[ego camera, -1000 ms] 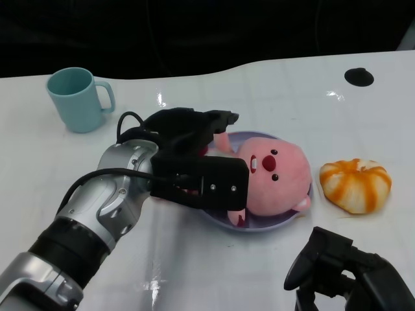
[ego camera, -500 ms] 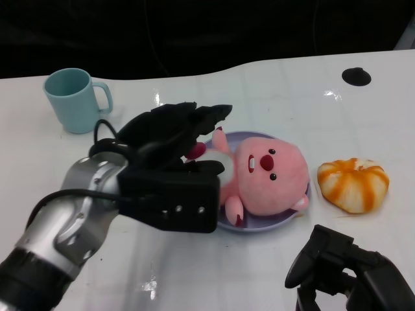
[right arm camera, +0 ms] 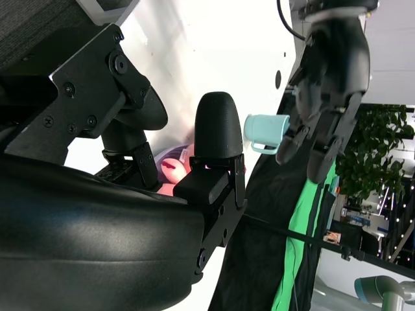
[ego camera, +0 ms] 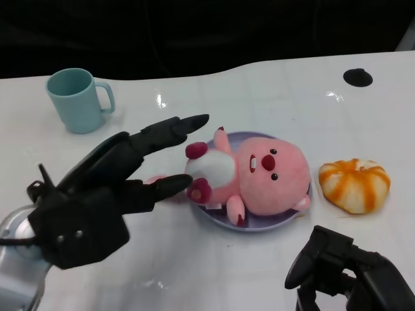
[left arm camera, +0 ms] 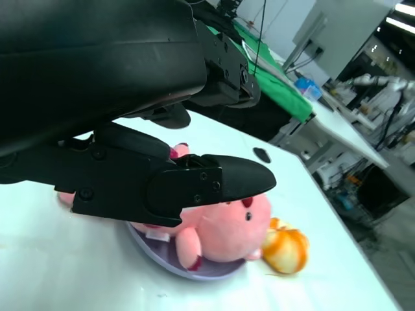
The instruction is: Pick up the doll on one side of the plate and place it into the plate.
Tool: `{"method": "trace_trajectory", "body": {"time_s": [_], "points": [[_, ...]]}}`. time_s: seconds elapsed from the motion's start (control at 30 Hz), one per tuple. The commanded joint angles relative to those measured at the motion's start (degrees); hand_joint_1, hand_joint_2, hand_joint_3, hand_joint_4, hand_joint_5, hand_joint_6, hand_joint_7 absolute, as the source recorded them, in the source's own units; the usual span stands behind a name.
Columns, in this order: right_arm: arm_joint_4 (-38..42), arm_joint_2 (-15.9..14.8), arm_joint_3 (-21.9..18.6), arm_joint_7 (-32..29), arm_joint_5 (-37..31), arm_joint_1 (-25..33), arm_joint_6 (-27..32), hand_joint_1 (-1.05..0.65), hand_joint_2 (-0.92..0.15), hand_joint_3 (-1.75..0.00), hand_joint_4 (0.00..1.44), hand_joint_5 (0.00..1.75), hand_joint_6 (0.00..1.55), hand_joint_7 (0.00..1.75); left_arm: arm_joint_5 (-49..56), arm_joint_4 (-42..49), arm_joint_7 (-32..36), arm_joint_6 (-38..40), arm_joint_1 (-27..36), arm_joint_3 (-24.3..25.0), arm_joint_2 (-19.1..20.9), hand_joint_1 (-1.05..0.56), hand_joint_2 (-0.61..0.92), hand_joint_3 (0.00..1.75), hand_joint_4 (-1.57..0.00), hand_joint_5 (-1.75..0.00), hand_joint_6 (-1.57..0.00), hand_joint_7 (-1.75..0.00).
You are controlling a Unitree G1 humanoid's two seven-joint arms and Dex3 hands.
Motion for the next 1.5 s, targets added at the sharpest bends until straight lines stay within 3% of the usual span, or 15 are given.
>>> {"method": "trace_trajectory", "body": {"time_s": [0.03,0.13,0.23,0.3,0.33,0.4,0.5,0.67,0.87,1.03,1.5], "points": [[-0.47,-0.14,-0.36,-0.11,0.24,0.14,-0.01,0.06,-0.37,-1.40,0.68,1.75,0.62,1.53,-5.04,-3.97,-1.33,1.20,3.87,3.01,-0.07,-0.43,0.92,0.28,-0.18,-0.85,-0.46,-0.10],[-0.43,-0.16,-0.35,-0.20,0.03,0.03,-0.12,0.07,-0.38,-1.41,0.68,1.75,0.62,1.53,-9.46,-6.69,-1.97,1.34,7.84,5.11,-0.64,-0.21,0.91,0.23,-0.43,-1.00,-0.72,-0.24],[-0.29,-0.18,-0.42,-0.21,0.00,-0.12,-0.20,0.07,-0.38,-1.41,0.68,1.75,0.61,1.52,-13.58,-8.77,-1.97,3.55,11.54,6.38,-1.96,-0.04,0.58,0.95,-0.70,-1.07,-0.91,-0.53],[-0.29,-0.18,-0.49,-0.18,0.13,-0.15,-0.05,0.06,-0.37,-1.41,0.68,1.75,0.61,1.52,-16.29,-11.32,-1.28,7.12,14.46,6.96,-2.97,0.02,0.49,1.23,-0.81,-1.18,-0.94,-0.75],[-0.31,-0.17,-0.52,-0.16,0.21,-0.15,0.03,0.06,-0.37,-1.41,0.68,1.75,0.62,1.52,-17.68,-12.30,-1.26,8.50,15.65,7.24,-3.49,0.03,0.47,1.29,-0.82,-1.26,-0.91,-0.89],[-0.09,-0.24,-0.70,-0.02,0.41,-0.31,-0.10,0.05,-0.37,-1.40,0.68,1.75,0.62,1.52,-21.03,-15.01,-0.39,13.53,18.15,7.72,-4.81,0.01,0.50,1.28,-0.79,-1.45,-0.82,-1.14],[-0.09,-0.29,-0.79,0.08,0.56,-0.34,0.01,0.05,-0.37,-1.41,0.68,1.75,0.62,1.52,-24.23,-19.88,2.53,21.81,21.20,8.13,-6.53,-0.03,0.52,1.27,-0.78,-1.65,-0.73,-1.36],[-0.19,-0.27,-0.76,0.11,0.64,-0.28,0.06,0.06,-0.37,-1.40,0.68,1.75,0.62,1.52,-25.56,-25.28,5.16,29.05,25.44,7.55,-7.79,-0.06,0.54,1.27,-0.79,-1.74,-0.69,-1.53],[-0.19,-0.34,-0.92,-0.04,0.29,-0.24,-0.27,0.07,-0.38,-1.40,0.68,1.74,0.63,1.52,-29.45,-29.22,8.15,38.55,27.33,9.52,-8.86,-0.08,0.53,1.29,-0.84,-1.75,-0.69,-1.63],[-0.04,-0.60,-1.54,0.38,0.79,-0.29,-0.21,0.06,-0.38,-1.39,0.68,1.74,0.62,1.51,-32.89,-28.89,7.47,42.04,27.46,10.89,-9.19,-0.06,0.53,1.33,-0.84,-1.75,-0.64,-1.74],[0.99,-0.79,-2.25,1.18,0.88,0.12,-1.34,0.11,-0.37,-1.42,0.69,1.75,0.63,1.52,-34.53,-20.19,1.56,39.38,24.89,11.61,-8.46,-0.07,0.47,1.40,-0.91,-1.75,-0.69,-1.75]]}}
